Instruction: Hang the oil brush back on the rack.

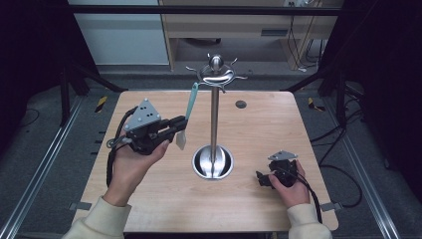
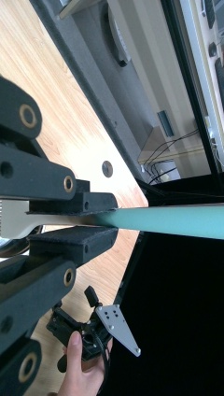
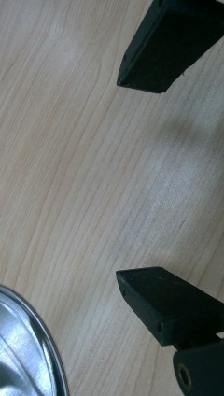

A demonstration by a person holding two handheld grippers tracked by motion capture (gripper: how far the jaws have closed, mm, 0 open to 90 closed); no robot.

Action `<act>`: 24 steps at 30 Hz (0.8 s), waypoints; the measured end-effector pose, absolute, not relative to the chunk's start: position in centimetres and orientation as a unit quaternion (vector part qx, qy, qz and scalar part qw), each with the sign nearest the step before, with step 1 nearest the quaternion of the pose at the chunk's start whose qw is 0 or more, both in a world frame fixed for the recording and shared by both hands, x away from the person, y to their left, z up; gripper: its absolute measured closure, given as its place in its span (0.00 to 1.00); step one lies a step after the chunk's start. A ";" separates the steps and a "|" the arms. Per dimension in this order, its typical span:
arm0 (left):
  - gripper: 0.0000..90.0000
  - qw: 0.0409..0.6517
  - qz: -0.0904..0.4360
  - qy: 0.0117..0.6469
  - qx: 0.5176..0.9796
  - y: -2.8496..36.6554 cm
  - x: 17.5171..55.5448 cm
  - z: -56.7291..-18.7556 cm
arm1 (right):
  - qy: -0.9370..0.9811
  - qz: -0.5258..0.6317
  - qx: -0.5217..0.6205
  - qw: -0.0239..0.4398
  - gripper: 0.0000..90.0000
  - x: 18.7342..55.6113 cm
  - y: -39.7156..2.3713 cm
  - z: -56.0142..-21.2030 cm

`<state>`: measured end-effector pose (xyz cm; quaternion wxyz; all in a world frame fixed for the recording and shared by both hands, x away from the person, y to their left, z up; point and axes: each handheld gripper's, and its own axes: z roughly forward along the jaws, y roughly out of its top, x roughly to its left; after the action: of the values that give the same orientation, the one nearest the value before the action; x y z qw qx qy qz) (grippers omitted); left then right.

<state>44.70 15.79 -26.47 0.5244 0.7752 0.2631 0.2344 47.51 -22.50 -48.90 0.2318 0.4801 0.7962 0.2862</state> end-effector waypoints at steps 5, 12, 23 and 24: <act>0.91 0.523 0.235 0.263 0.776 15.7 44.9 -26.5 | 0.794 0.290 0.480 0.234 0.09 47.5 -22.5 -48.9; 0.91 0.523 0.236 0.264 0.775 15.5 45.1 -26.6 | 0.792 0.294 0.479 0.237 0.08 47.5 -22.6 -48.7; 0.91 0.524 0.239 0.267 0.773 15.3 45.4 -26.7 | 0.794 0.306 0.472 0.232 0.08 47.5 -22.5 -48.7; 0.91 0.525 0.239 0.267 0.772 15.3 45.4 -26.7 | 0.794 0.308 0.471 0.231 0.08 47.5 -22.5 -48.7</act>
<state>45.43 15.27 -26.73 0.5250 0.7721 0.2672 0.2386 47.49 -22.47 -48.70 0.2314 0.4709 0.7937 0.3079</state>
